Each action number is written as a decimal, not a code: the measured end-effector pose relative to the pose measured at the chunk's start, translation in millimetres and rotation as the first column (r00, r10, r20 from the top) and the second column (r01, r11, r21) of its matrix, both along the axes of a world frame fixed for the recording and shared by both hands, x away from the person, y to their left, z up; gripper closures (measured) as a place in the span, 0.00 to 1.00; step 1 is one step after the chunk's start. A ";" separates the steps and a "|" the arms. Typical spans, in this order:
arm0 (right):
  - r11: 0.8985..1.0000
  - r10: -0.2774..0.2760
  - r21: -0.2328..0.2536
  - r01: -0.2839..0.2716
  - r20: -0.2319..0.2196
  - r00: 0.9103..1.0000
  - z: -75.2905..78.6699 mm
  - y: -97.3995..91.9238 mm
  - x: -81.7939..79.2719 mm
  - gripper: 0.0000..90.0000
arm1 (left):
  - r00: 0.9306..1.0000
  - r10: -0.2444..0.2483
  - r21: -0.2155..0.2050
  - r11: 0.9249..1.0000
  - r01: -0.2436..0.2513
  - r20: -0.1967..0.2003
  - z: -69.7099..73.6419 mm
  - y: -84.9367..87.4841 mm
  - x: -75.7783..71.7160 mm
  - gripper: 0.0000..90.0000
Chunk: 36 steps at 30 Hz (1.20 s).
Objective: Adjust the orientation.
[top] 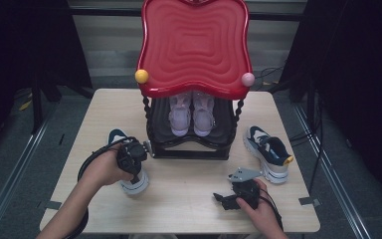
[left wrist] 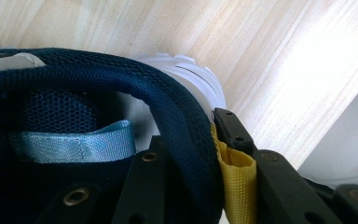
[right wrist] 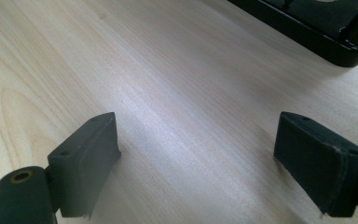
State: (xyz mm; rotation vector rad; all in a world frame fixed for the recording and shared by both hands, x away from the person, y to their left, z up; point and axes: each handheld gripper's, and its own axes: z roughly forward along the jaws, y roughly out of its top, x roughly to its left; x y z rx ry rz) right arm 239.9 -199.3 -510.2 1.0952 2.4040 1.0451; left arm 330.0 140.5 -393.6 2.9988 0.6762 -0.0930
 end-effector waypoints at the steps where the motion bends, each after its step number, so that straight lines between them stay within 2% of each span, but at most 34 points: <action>1: 1.000 0.000 0.000 0.000 0.000 1.000 0.0 0.0 0.0 0.15 | 1.000 0.004 -0.004 1.000 -0.004 0.003 0.4 0.1 -0.4 0.83; 3: 1.000 0.000 0.000 0.000 0.000 1.000 0.0 0.0 0.0 0.15 | 1.000 -0.004 0.002 1.000 0.004 -0.001 3.4 0.3 0.7 0.83; 7: 1.000 0.001 0.000 -0.001 0.002 1.000 -0.1 -0.1 0.2 0.15 | 1.000 0.016 -0.012 1.000 -0.016 -0.011 9.0 -1.0 -0.3 0.83; 16: 1.000 0.002 -0.001 -0.002 0.002 1.000 -0.1 -0.1 0.2 0.15 | 1.000 -0.011 -0.005 1.000 0.011 -0.004 30.0 -0.6 0.2 0.83; 19: 1.000 0.001 -0.001 -0.001 0.001 1.000 0.0 -0.1 0.2 0.15 | 1.000 0.007 -0.030 1.000 -0.007 -0.009 35.6 -0.2 -0.6 0.83; 22: 1.000 0.001 -0.001 -0.001 0.002 1.000 0.0 -0.1 0.2 0.15 | 1.000 0.009 -0.033 0.999 -0.010 -0.007 39.9 0.2 -0.7 0.83; 28: 1.000 0.001 -0.001 -0.001 0.002 1.000 0.0 -0.1 0.2 0.15 | 1.000 -0.011 -0.017 1.000 0.011 -0.020 50.5 0.4 0.2 0.83; 29: 1.000 0.002 -0.001 -0.002 0.002 1.000 0.0 -0.1 0.2 0.15 | 1.000 0.005 -0.028 1.000 -0.006 -0.022 51.3 0.0 -1.1 0.83; 31: 1.000 0.002 -0.001 -0.002 0.002 1.000 0.0 -0.1 0.2 0.15 | 1.000 -0.002 -0.030 1.000 0.001 -0.024 55.4 -0.1 -0.7 0.83; 32: 1.000 0.002 -0.001 -0.002 0.001 1.000 0.0 -0.1 0.2 0.15 | 0.999 -0.022 -0.015 1.000 0.022 -0.029 58.5 0.3 0.5 0.83; 36: 1.000 0.002 -0.001 -0.002 0.002 1.000 0.0 -0.1 0.2 0.15 | 1.000 0.005 -0.029 1.000 -0.006 -0.031 67.0 -0.3 -0.9 0.83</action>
